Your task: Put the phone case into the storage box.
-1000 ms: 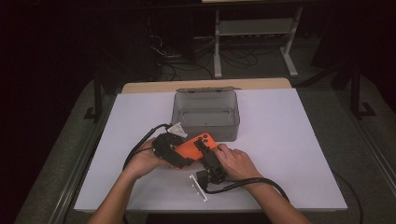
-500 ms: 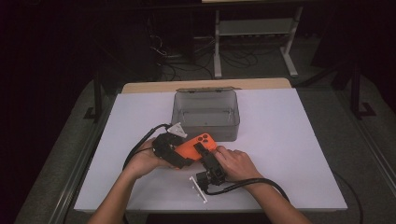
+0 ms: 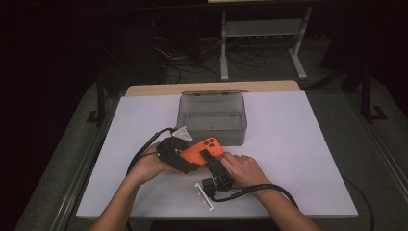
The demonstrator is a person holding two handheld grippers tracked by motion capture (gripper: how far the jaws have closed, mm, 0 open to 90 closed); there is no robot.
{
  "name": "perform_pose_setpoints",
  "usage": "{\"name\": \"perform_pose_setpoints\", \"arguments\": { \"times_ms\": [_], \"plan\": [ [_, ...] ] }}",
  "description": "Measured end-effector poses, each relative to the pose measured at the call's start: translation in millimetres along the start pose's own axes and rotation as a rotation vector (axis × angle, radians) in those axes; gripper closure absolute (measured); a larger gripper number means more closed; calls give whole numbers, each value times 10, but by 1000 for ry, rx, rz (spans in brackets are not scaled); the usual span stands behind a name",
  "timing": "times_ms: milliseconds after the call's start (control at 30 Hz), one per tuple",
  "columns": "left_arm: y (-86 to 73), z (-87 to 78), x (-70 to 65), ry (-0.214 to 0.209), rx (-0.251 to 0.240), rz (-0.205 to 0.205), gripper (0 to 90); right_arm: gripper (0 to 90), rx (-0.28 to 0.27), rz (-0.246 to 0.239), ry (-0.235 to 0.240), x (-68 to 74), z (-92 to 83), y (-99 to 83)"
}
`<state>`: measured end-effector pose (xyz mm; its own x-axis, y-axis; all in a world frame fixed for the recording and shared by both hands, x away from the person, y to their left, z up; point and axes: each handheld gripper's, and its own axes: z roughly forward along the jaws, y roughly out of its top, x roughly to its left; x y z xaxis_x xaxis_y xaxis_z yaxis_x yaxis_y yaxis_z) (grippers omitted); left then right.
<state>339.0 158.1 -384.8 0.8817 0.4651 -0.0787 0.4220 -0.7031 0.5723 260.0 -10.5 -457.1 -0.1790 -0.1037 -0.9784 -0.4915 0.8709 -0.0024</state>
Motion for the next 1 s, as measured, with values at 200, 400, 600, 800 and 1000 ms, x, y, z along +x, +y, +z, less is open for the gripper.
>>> {"name": "perform_pose_setpoints", "arguments": {
  "times_ms": [200,400,600,800,1000],
  "plan": [
    [3,-1,1,-1,0,-2,165,635,-1,-2,2,5,-4,4],
    [3,-3,5,-3,-1,-6,165,649,-7,-16,4,10,-14,11],
    [1,-7,10,-2,-1,-9,165,683,-16,-20,4,17,-19,28],
    [0,-10,14,-2,-3,-11,165,717,-17,-22,8,31,-20,27],
    [-1,-15,16,-4,-2,-13,165,741,-19,-24,5,37,-21,27]
  ]
}}
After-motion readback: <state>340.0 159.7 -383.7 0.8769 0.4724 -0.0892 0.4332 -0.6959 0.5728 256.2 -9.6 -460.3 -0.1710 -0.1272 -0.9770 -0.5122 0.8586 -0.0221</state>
